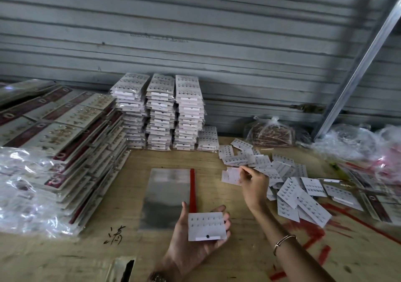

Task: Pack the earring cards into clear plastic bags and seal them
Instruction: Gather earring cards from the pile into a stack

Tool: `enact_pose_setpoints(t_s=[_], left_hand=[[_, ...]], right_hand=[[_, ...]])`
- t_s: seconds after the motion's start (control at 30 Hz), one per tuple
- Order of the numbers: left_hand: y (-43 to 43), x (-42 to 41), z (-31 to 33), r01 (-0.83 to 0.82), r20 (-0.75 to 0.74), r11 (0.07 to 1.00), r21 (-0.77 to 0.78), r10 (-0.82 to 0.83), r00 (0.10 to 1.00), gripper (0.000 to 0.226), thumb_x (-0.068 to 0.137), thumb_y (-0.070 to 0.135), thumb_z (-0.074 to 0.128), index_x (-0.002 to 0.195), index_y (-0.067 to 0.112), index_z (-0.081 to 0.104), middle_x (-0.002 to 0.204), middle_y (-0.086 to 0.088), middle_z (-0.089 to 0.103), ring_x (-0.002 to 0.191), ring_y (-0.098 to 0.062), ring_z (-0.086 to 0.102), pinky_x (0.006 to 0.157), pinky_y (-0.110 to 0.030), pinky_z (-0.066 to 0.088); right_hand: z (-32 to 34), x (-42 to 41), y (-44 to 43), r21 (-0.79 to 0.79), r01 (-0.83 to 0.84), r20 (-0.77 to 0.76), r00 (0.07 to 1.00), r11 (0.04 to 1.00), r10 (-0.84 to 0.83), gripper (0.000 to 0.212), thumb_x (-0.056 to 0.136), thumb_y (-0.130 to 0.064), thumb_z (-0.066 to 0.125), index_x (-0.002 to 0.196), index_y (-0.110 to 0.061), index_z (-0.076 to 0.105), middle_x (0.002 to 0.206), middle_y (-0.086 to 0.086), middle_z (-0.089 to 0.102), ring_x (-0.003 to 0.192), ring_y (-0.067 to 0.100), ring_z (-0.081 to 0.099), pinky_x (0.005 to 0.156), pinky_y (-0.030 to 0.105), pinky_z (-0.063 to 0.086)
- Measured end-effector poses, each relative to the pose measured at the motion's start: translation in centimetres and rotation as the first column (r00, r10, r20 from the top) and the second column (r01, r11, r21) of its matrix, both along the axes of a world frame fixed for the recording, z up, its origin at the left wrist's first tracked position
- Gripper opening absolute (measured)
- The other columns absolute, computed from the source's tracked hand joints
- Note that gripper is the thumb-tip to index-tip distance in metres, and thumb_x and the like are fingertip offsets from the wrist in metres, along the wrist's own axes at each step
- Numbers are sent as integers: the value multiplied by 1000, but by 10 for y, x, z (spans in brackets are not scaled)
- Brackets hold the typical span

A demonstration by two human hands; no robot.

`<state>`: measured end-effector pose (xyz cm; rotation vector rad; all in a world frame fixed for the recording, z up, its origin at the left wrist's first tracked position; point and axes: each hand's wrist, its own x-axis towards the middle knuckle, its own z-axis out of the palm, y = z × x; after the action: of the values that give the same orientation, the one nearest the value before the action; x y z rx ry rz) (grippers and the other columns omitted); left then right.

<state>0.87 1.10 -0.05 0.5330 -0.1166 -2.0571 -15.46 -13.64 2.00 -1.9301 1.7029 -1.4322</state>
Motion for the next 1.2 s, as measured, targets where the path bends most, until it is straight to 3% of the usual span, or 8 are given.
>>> enact_pose_setpoints(t_s=[0.17,0.37,0.5,0.63,0.77,0.87,1.0,1.2], left_hand=[[-1,1,-4,5,35,1000,-11,-5,999,105,84,79,41,140,-9,47,128,-32,56,107,-43,62,99,-53,46],[-2,1,-8,-2,18,999,-32,3,1000,104,84,78,45,143,-8,44,134,-31,50,114,-43,58,104,-54,43],[-3,1,-12,-4,24,1000,-29,5,1000,104,85,79,43,142,-9,45,138,-31,49,120,-45,55,105,-54,42],[-4,-1,-14,-9,23,999,-37,10,1000,105,85,79,43,142,-9,44,140,-32,48,124,-46,53,104,-54,42],[-4,-1,-17,-15,46,997,-74,19,999,101,88,78,41,140,-8,47,142,-36,44,123,-47,53,105,-55,42],[-4,-1,-19,-20,57,995,-97,25,998,96,91,77,34,139,-6,50,140,-36,46,120,-47,54,108,-55,38],[-3,-2,-17,-6,37,995,-99,10,999,98,90,76,33,133,-9,55,130,-38,54,112,-49,59,100,-56,46],[-2,-1,-17,37,92,998,-60,-31,995,103,86,78,36,121,-15,62,121,-38,60,102,-49,64,95,-55,49]], right_hand=[[-3,-1,14,-56,0,322,947,998,18,16,85,-3,74,100,1,73,79,6,75,66,9,72,55,17,56],[-3,-3,29,41,-98,599,799,994,54,13,84,3,71,95,-4,72,81,11,74,75,26,72,68,40,58],[2,-4,43,46,-248,715,685,968,141,24,85,8,67,104,-6,64,85,10,69,78,19,64,71,29,52],[13,-9,59,120,-489,824,534,864,188,32,81,8,69,108,-6,60,72,7,66,64,13,57,61,21,50],[21,-18,68,199,-760,812,481,619,330,22,70,-3,77,91,-8,71,69,5,65,61,13,57,54,20,48],[21,-19,71,309,-836,768,501,454,399,27,69,-8,82,92,-7,69,74,5,68,63,15,61,56,22,50],[23,-20,74,378,-834,719,538,401,440,24,66,-20,81,88,-13,72,81,8,69,73,19,64,62,25,53],[27,-23,79,440,-816,644,578,375,501,13,70,-23,77,83,-21,73,83,8,73,74,15,66,65,21,53]])
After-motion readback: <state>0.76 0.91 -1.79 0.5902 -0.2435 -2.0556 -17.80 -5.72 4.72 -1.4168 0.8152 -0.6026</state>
